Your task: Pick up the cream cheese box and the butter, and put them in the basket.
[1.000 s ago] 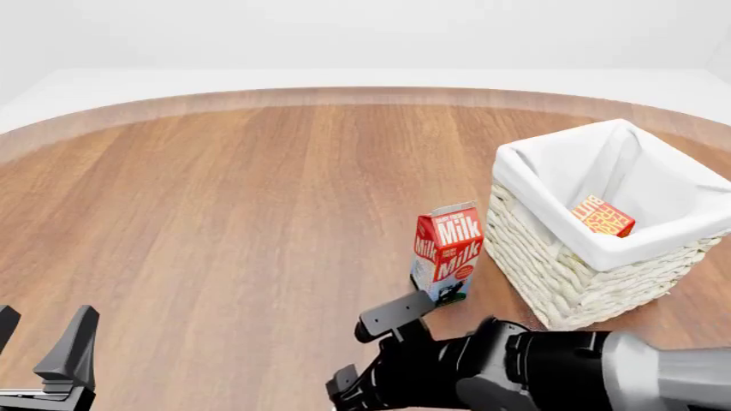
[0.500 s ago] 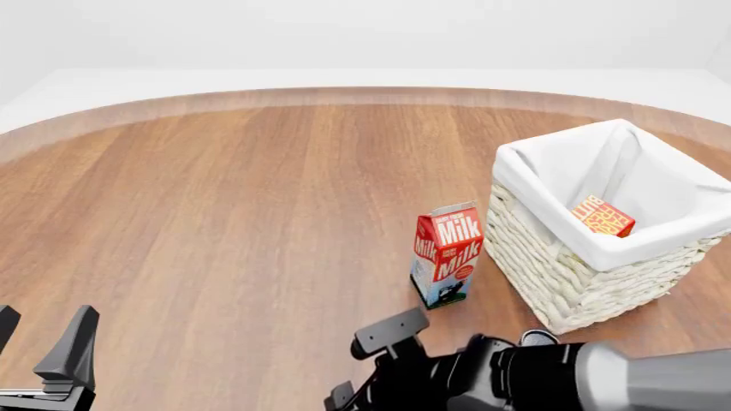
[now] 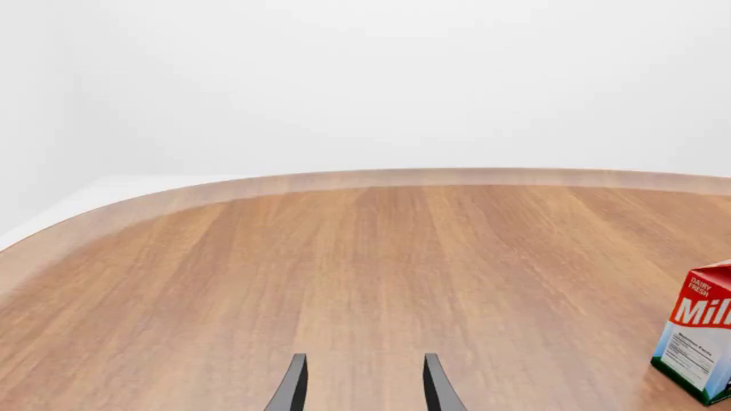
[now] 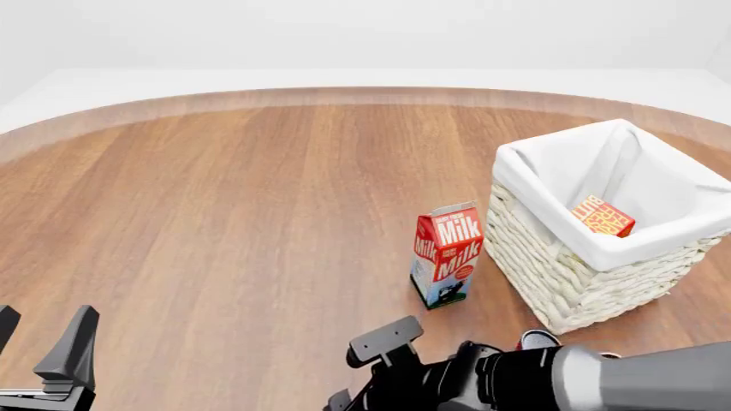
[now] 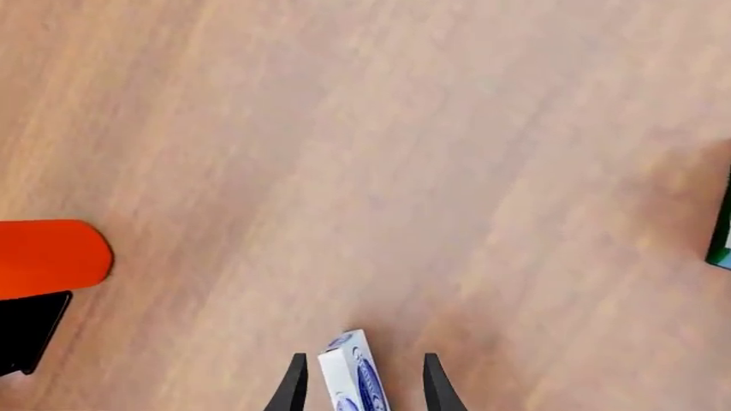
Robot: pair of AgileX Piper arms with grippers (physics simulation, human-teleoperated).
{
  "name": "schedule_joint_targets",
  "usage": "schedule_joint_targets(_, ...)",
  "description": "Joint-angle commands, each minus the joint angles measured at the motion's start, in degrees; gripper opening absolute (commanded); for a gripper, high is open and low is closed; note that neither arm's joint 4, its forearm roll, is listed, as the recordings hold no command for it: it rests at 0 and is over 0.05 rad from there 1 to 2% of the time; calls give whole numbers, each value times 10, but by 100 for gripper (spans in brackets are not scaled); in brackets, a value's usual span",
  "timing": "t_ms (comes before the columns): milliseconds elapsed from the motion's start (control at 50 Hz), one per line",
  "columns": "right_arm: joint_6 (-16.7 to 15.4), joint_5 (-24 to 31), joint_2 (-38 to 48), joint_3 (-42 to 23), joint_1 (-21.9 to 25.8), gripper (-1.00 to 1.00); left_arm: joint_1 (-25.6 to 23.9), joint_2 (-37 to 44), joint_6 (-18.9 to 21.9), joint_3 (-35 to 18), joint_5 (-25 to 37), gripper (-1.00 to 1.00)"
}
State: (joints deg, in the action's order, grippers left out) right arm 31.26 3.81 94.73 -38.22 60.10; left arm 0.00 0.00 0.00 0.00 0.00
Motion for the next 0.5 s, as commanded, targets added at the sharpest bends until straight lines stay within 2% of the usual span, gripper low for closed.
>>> schedule_joint_targets(20,5,-7,19,-3,7,100,0,0,0,0,0,100)
schedule_joint_targets(500,20,-27,44,0,23,100,0,0,0,0,0,100)
